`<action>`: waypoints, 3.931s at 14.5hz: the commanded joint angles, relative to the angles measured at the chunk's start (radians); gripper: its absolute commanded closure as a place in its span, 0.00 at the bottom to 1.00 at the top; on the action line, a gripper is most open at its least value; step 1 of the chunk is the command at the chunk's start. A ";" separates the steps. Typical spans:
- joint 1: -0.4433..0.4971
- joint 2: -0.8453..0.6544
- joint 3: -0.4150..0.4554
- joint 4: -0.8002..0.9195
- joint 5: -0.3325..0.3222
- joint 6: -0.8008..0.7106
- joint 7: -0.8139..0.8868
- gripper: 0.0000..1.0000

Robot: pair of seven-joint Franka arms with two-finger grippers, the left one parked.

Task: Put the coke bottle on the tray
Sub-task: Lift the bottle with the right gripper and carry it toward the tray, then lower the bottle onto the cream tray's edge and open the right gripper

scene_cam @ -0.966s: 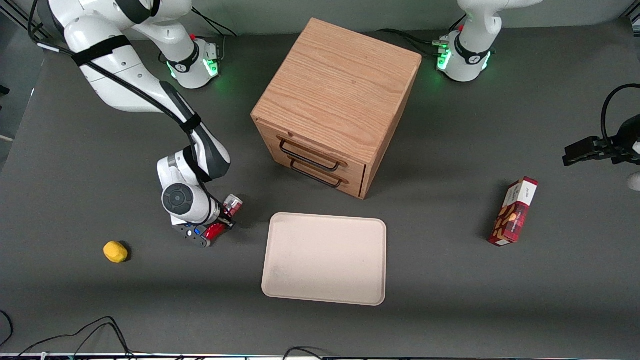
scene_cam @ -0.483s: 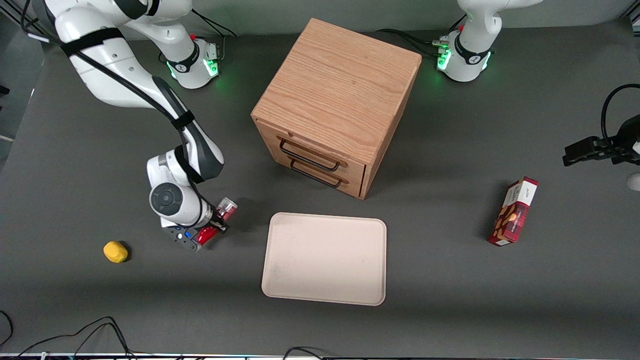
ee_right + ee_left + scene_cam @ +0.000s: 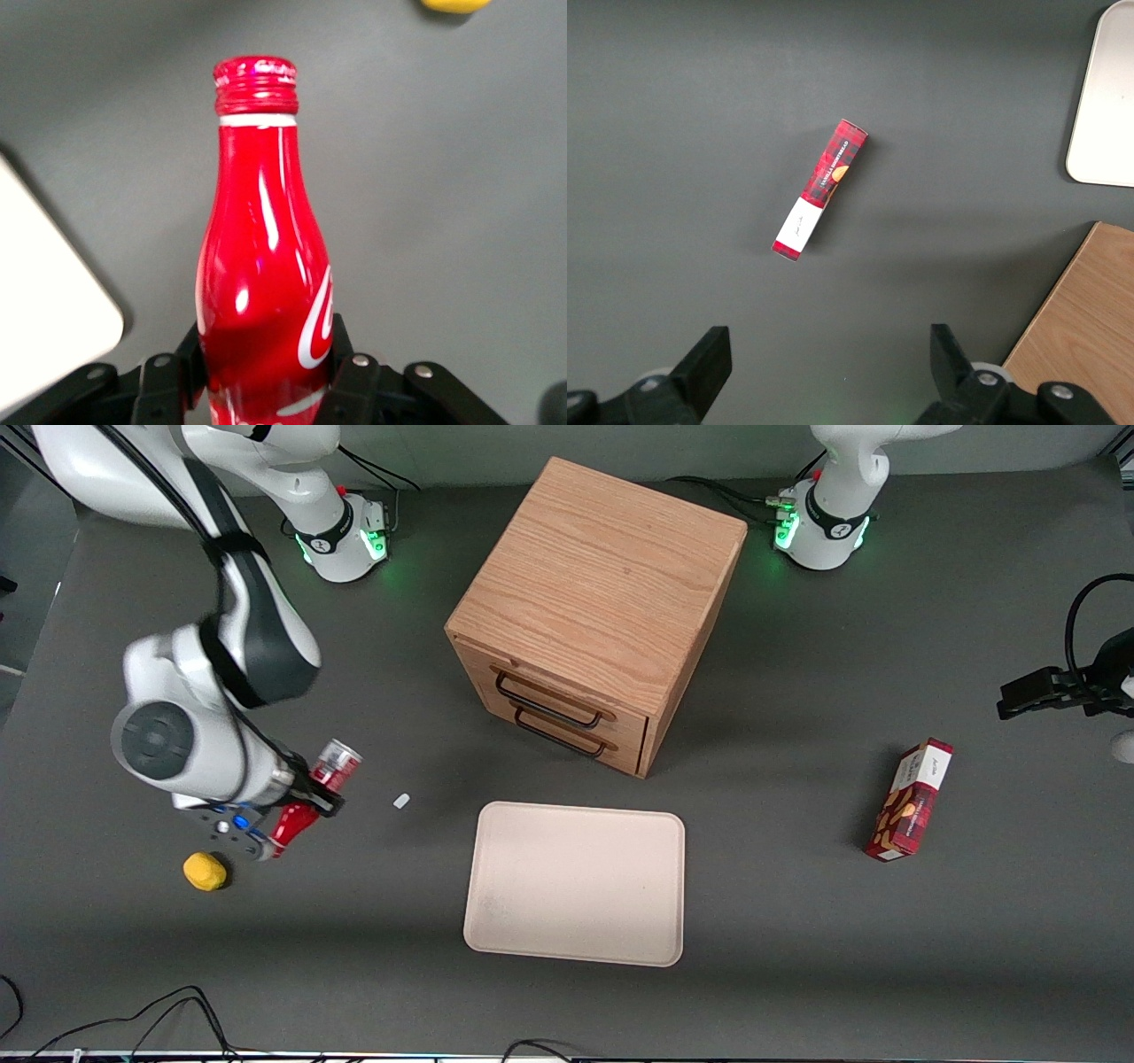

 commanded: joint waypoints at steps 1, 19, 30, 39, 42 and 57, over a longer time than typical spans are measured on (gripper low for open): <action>-0.015 0.021 0.004 0.216 0.048 -0.217 -0.065 1.00; 0.315 0.603 -0.120 0.539 0.001 0.207 -0.259 1.00; 0.379 0.722 -0.128 0.537 0.001 0.333 -0.267 1.00; 0.369 0.733 -0.130 0.536 0.001 0.371 -0.257 0.57; 0.370 0.735 -0.130 0.536 0.001 0.377 -0.257 0.00; 0.373 0.732 -0.136 0.530 0.001 0.370 -0.255 0.00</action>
